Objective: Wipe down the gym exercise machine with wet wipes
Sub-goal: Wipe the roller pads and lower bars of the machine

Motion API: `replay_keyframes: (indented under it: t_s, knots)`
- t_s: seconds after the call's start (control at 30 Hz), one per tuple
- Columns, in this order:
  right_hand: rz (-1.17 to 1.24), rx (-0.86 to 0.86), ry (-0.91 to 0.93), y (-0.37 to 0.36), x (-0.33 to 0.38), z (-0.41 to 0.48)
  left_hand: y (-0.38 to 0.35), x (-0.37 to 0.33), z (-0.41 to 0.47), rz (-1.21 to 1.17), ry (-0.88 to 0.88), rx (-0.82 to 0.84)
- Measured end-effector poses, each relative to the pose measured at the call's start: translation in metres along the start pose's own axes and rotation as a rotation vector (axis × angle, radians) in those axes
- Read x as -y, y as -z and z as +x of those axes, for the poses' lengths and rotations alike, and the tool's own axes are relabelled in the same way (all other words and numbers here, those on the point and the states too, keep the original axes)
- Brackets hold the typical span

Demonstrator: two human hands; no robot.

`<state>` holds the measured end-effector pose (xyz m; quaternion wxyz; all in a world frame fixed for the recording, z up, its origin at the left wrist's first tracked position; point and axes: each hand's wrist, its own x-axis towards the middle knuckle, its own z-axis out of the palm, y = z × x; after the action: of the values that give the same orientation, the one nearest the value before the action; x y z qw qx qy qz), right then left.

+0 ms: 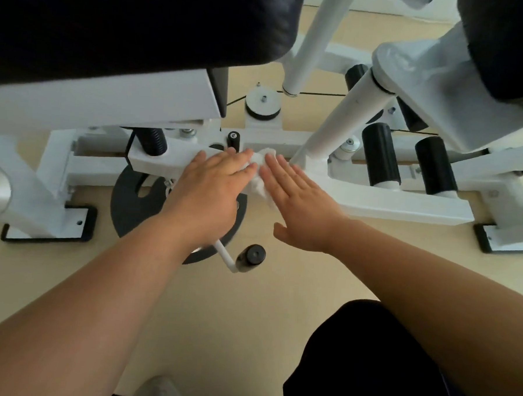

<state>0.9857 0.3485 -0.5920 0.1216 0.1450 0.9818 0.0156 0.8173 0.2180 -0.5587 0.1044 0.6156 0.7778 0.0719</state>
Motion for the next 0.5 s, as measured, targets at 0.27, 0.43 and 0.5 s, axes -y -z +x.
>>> replay_keyframes:
  t_s: [0.27,0.43,0.5]
  knots:
    - [-0.605,-0.022,-0.065,0.010,-0.071,-0.008,-0.009,-0.022,0.021,0.095,-0.005,0.108]
    - [-0.701,0.049,-0.114,0.011,-0.075,-0.024,-0.007,-0.021,0.025,0.039,0.021,0.060]
    - [-0.703,0.059,-0.113,0.004,-0.077,-0.039,-0.008,-0.024,0.027,0.027,0.034,0.065]
